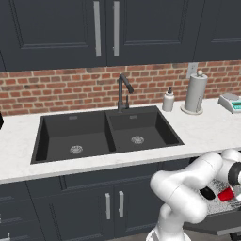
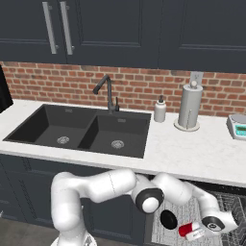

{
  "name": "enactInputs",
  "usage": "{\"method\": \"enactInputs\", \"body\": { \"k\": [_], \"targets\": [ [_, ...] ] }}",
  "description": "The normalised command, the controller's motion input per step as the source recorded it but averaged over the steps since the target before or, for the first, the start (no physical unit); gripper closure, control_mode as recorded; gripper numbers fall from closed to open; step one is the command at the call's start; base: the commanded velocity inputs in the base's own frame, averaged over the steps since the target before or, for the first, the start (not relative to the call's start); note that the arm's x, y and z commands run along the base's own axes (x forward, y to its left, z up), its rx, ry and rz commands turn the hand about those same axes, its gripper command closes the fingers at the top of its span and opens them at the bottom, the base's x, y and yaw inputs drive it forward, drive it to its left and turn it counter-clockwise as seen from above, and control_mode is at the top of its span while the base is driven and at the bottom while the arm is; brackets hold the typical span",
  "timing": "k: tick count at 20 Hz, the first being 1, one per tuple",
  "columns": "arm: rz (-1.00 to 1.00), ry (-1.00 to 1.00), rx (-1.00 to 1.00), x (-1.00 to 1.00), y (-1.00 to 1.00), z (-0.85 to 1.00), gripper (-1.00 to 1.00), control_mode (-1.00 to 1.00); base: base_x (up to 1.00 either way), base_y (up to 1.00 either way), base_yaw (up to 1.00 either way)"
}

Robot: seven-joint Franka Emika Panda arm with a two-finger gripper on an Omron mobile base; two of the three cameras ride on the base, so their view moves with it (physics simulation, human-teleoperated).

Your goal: Pick up the cup and bowl from the counter, place them in the dishwasher, and close the dishwasher door.

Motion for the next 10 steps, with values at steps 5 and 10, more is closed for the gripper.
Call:
{"method": "enactInputs", "body": {
  "k": [5, 10],
  "targets": [
    [0.0, 0.0, -0.01, 0.0, 0.0, 0.17, -1.0, -1.0, 0.0, 0.0, 0.0],
    [-0.03, 0.0, 0.0, 0.0, -0.01, 0.2, -1.0, -1.0, 0.0, 0.0, 0.0]
  ]
}}
